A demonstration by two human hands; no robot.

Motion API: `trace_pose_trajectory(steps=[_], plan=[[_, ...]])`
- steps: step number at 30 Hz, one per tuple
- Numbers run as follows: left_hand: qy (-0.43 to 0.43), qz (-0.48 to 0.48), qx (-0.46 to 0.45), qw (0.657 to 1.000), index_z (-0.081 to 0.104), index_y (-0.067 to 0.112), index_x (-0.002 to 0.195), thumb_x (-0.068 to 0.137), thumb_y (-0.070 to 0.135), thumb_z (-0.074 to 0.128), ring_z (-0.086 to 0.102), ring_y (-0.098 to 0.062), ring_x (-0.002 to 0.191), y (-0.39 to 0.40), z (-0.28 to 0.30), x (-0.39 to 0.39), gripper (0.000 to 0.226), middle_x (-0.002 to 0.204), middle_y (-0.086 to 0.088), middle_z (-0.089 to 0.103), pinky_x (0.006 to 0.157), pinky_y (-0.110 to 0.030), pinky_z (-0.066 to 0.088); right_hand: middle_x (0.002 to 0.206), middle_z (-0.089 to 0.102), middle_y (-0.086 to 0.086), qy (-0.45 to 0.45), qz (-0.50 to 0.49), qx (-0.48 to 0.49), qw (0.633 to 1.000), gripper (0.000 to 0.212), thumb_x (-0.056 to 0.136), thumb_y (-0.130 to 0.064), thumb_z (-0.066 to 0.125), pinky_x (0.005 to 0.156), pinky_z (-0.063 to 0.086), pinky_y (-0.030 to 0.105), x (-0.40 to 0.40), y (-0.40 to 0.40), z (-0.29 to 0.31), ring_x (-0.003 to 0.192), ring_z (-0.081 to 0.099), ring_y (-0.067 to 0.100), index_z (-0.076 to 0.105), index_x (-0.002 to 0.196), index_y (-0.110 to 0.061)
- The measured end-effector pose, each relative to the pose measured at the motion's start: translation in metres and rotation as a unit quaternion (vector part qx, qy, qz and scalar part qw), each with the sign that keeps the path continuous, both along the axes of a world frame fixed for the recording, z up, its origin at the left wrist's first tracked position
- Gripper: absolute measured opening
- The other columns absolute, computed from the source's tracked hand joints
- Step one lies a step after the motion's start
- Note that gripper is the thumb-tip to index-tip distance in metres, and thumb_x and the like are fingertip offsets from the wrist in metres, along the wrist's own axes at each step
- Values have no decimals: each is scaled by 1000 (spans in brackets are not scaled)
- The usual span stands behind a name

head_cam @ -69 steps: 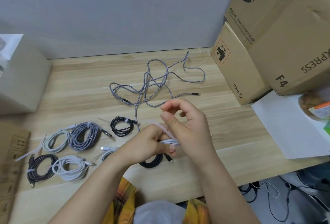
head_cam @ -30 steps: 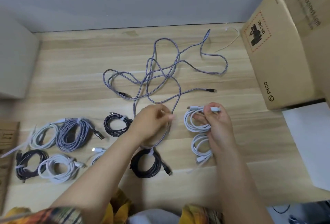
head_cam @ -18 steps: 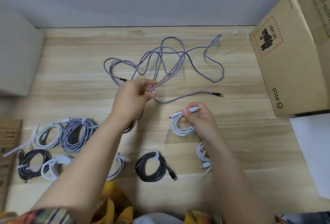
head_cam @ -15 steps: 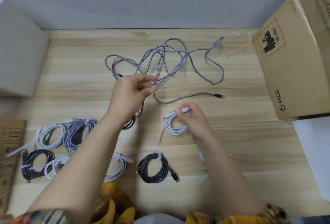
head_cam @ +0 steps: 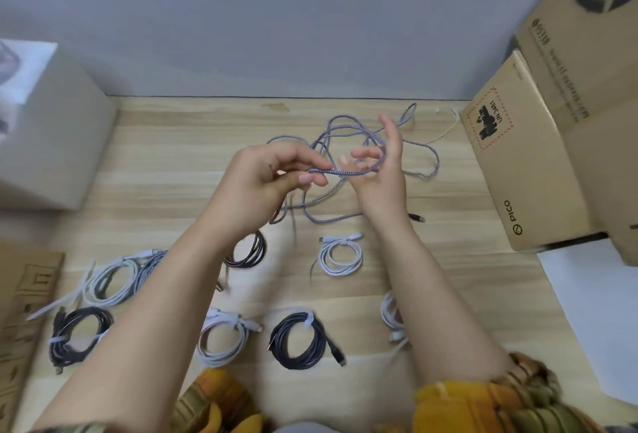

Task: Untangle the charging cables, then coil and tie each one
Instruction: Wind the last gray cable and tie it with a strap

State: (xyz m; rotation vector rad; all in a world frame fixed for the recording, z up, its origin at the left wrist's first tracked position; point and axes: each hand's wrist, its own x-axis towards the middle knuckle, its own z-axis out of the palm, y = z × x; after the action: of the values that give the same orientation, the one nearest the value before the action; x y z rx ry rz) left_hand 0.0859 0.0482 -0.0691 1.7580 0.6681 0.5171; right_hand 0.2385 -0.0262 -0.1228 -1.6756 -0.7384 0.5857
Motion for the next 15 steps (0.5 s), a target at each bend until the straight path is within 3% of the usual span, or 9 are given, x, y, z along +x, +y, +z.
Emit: trace_pose_trajectory(steps=[3, 6, 11, 15], plan=[[-22, -26, 3, 999, 65, 23, 85, 87, -11, 54, 63, -2, 72, -2, 10, -9, 35, 71, 11, 71, 72, -14, 47, 88, 57, -10, -13, 25, -6, 1000, 17, 91, -33, 54, 80, 44, 23, 5, 11, 12, 81, 54, 8, 56, 106, -26], [-24, 1, 7, 1000, 62, 23, 83, 89, -11, 50, 61, 2, 71, 0, 16, -22, 37, 68, 14, 69, 68, -12, 45, 84, 60, -7, 100, 6, -51, 994, 28, 100, -38, 40, 63, 42, 18, 11, 18, 29, 71, 54, 6, 58, 92, -18], [-80, 186, 29, 979, 52, 23, 80, 91, -14, 40, 51, 8, 57, 29, 22, -44, 40, 65, 13, 61, 56, -10, 40, 91, 60, -4, 112, -30, 21, 993, 38, 99, -45, 32, 61, 37, 24, 23, 28, 91, 72, 50, 9, 54, 76, -24], [-134, 316, 11, 939, 48, 22, 76, 93, -12, 36, 52, 5, 60, 57, 24, -57, 39, 72, 5, 55, 60, -10, 44, 80, 64, -6, 180, -92, 29, 979, 40, 95, -53, 36, 60, 36, 26, 40, 22, 114, 72, 57, 10, 52, 76, -22]])
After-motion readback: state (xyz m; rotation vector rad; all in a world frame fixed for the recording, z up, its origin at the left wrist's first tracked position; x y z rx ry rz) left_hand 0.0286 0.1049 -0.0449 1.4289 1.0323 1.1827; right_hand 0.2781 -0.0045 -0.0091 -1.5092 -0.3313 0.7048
